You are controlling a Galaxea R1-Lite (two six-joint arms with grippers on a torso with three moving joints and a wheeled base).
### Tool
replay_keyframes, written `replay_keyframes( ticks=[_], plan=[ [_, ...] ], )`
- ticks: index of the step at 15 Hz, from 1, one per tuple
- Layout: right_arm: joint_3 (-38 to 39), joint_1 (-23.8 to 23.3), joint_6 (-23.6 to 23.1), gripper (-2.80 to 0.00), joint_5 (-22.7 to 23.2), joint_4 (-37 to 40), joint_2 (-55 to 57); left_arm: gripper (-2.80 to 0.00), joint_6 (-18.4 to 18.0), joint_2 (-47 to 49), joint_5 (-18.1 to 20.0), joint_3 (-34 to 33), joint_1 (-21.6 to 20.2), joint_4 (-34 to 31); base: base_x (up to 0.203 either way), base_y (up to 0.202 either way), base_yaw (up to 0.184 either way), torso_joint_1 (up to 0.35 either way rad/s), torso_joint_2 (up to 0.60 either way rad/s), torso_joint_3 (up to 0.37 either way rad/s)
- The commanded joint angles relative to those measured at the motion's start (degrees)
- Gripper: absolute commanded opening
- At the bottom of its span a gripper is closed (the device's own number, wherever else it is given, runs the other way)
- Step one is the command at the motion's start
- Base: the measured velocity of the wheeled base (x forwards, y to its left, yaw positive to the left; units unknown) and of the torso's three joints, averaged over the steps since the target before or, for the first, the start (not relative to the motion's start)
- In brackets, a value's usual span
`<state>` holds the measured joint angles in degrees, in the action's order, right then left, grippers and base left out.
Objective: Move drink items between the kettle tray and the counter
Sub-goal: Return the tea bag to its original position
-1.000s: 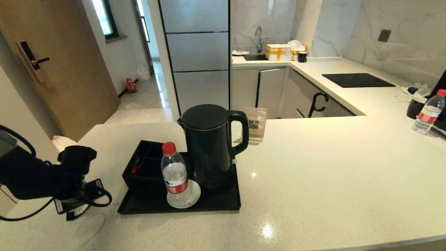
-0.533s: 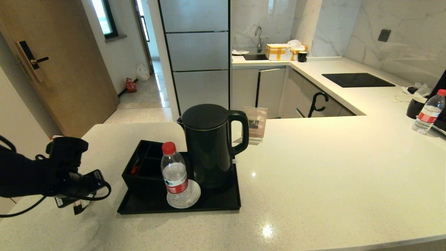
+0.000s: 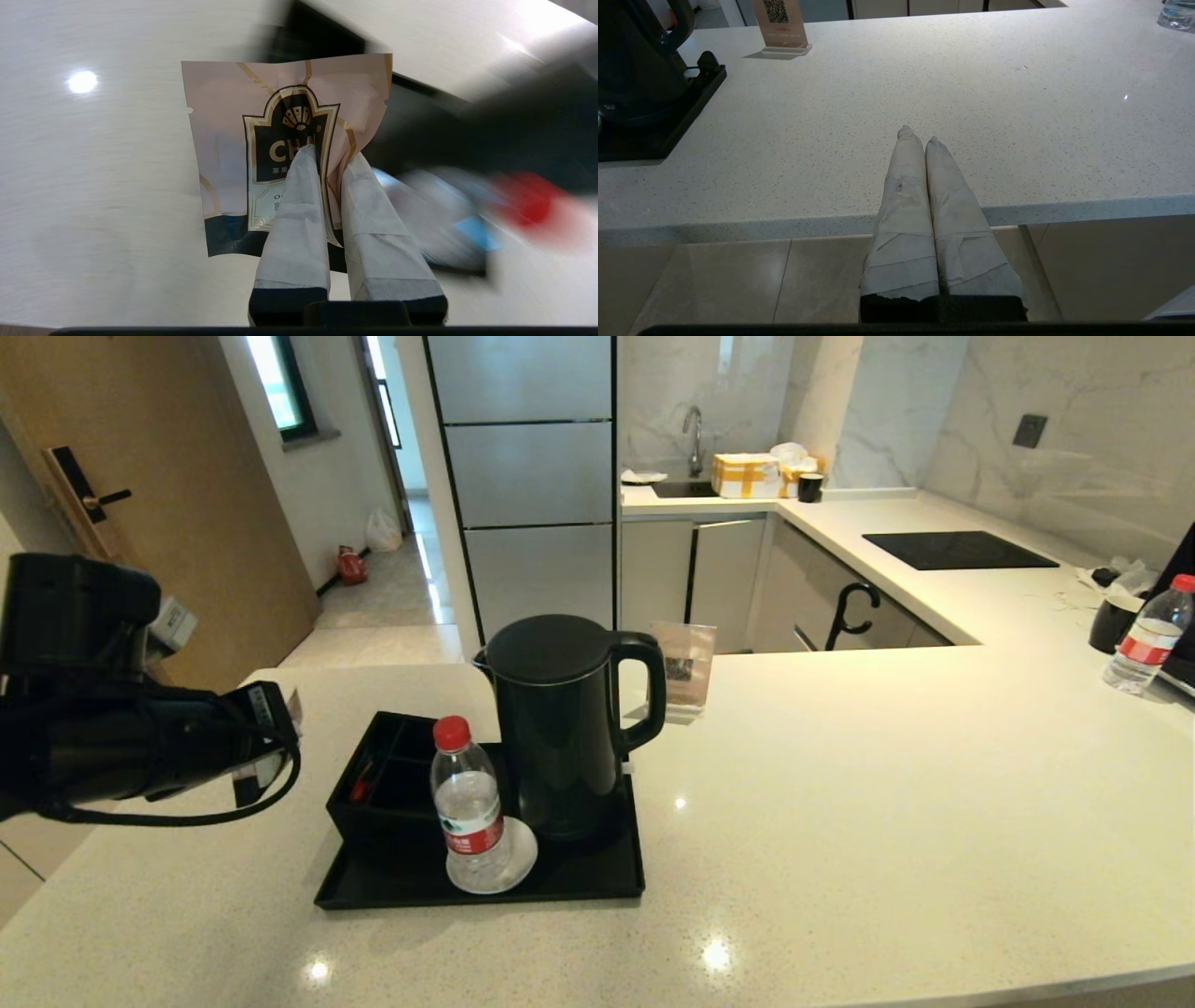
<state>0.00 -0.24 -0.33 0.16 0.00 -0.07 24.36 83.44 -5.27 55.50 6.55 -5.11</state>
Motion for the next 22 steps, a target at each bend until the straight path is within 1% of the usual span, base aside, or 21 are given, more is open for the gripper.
replay_keyframes(
  ticks=[1,2,3,5,7,8,10,11,12,13,14,15,17,18,19,20,21,22],
  plan=[
    [0.0,-0.02,-0.02,-2.8,0.02,0.0,0.07,-2.8,-0.12,-4.33,-0.18,3.35,8.51,-3.83,0.0,0.0,0.0,0.0,0.0,0.0],
    [0.0,-0.02,-0.02,-2.8,0.02,0.0,0.07,-2.8,-0.85,-2.36,-0.3,4.61,11.35,-5.07,0.0,0.0,0.0,0.0,0.0,0.0],
    [0.0,-0.02,-0.02,-2.8,0.02,0.0,0.07,-2.8,-1.72,0.19,-0.3,5.8,12.08,-5.62,0.0,0.0,0.0,0.0,0.0,0.0],
    [0.0,-0.02,-0.02,-2.8,0.02,0.0,0.07,-2.8,-2.72,2.61,-0.07,7.79,12.61,-6.14,0.0,0.0,0.0,0.0,0.0,0.0],
    [0.0,-0.02,-0.02,-2.8,0.02,0.0,0.07,-2.8,-2.33,5.58,0.59,9.74,12.61,-6.07,0.0,0.0,0.0,0.0,0.0,0.0],
    [0.0,-0.02,-0.02,-2.8,0.02,0.0,0.07,-2.8,-1.6,6.33,1.58,10.57,12.39,-5.99,0.0,0.0,0.0,0.0,0.0,0.0],
    [0.0,-0.02,-0.02,-2.8,0.02,0.0,0.07,-2.8,1.4,9.69,6.24,12.56,11.34,-5.73,0.0,0.0,0.0,0.0,0.0,0.0],
    [0.0,-0.02,-0.02,-2.8,0.02,0.0,0.07,-2.8,3.33,10.63,10.3,13.08,9.6,-5.65,0.0,0.0,0.0,0.0,0.0,0.0],
    [0.0,-0.02,-0.02,-2.8,0.02,0.0,0.07,-2.8,5.4,11.82,15.76,13.64,7.36,-5.59,0.0,0.0,0.0,0.0,0.0,0.0],
    [0.0,-0.02,-0.02,-2.8,0.02,0.0,0.07,-2.8,7.24,13.28,18.5,14.33,4.54,-5.55,0.0,0.0,0.0,0.0,0.0,0.0],
    [0.0,-0.02,-0.02,-2.8,0.02,0.0,0.07,-2.8,8.23,14.22,20.76,14.82,2.31,-5.48,0.0,0.0,0.0,0.0,0.0,0.0],
    [0.0,-0.02,-0.02,-2.8,0.02,0.0,0.07,-2.8,8.71,14.7,22.5,15.13,0.87,-5.37,0.0,0.0,0.0,0.0,0.0,0.0],
    [0.0,-0.02,-0.02,-2.8,0.02,0.0,0.07,-2.8,8.78,14.73,22.58,15.16,0.83,-5.35,0.0,0.0,0.0,0.0,0.0,0.0],
    [0.0,-0.02,-0.02,-2.8,0.02,0.0,0.07,-2.8,9.03,15.25,24.08,15.26,-0.16,-4.84,0.0,0.0,0.0,0.0,0.0,0.0],
    [0.0,-0.02,-0.02,-2.8,0.02,0.0,0.07,-2.8,9.34,16.15,26.63,15.35,-3.31,-4.29,0.0,0.0,0.0,0.0,0.0,0.0],
    [0.0,-0.02,-0.02,-2.8,0.02,0.0,0.07,-2.8,9.72,17.56,29.98,15.44,-6.41,-3.74,0.0,0.0,0.0,0.0,0.0,0.0],
    [0.0,-0.02,-0.02,-2.8,0.02,0.0,0.07,-2.8,10.07,18.18,31.51,15.54,-7.17,-3.28,0.0,0.0,0.0,0.0,0.0,0.0],
    [0.0,-0.02,-0.02,-2.8,0.02,0.0,0.07,-2.8,10.81,19.31,31.96,15.86,-7.17,-2.88,0.0,0.0,0.0,0.0,0.0,0.0]
  ],
)
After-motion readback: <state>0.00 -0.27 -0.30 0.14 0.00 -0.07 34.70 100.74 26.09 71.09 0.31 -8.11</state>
